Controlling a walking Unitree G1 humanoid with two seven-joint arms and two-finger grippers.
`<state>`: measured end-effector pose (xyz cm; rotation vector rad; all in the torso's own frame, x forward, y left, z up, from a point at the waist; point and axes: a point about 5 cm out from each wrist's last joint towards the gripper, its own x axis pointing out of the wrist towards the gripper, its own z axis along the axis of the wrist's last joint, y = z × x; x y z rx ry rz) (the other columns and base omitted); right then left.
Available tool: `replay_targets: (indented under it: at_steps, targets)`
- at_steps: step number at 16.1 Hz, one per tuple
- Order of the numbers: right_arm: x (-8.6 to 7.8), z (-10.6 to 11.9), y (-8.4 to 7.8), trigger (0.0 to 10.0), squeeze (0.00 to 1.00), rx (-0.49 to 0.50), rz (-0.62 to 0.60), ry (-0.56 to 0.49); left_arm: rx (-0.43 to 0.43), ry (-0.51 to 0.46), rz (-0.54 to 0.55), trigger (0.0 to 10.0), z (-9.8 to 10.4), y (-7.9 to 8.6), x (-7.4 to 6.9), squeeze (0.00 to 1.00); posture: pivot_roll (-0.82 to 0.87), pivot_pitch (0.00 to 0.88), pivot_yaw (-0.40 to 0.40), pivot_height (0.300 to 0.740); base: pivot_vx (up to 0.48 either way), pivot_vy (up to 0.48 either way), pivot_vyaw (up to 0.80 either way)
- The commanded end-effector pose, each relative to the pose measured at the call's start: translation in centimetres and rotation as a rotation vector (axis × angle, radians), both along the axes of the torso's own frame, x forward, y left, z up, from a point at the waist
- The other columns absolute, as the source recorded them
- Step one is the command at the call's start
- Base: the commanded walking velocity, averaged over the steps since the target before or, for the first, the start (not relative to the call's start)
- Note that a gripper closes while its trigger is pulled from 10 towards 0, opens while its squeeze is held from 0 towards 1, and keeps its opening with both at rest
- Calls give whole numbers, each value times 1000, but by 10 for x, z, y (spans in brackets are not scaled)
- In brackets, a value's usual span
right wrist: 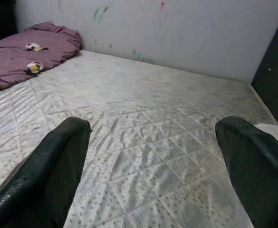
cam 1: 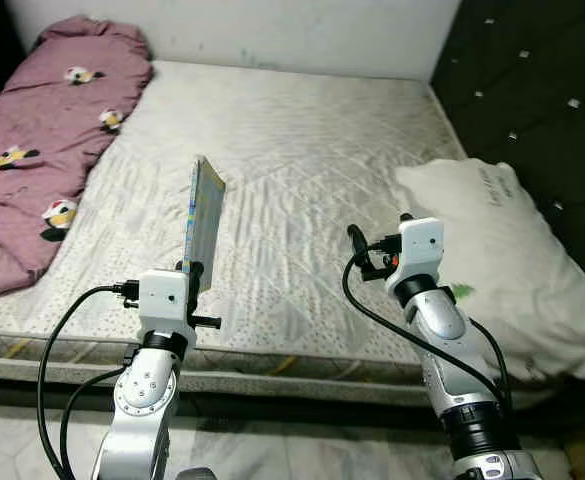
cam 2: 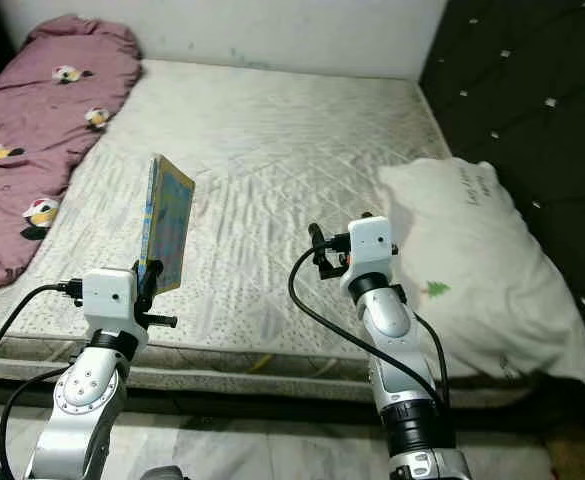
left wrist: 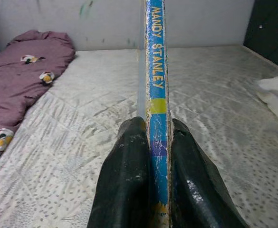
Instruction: Clean up the room
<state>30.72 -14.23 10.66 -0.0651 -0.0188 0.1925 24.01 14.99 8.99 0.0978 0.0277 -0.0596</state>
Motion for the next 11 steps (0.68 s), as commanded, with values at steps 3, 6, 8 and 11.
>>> replay_targets:
  at_steps: [3,6,8,11]
  targets:
    - [3,4,-3,10000,0,-11,-1,-17,-4,-59,-3,10000,12,-2,1,0,7,0,-65,740,340,0,0]
    - [4,4,-3,10000,0,-10,-5,-17,-5,-59,0,10000,12,-1,1,0,7,0,-66,740,346,0,0]
    - [4,4,-3,10000,0,-10,-7,-16,-6,-57,3,10000,12,-1,1,0,6,0,-63,740,352,0,0]
    - [4,3,-3,10000,0,-11,-11,-14,3,-47,18,10000,10,0,1,0,6,0,-62,740,102,0,0]
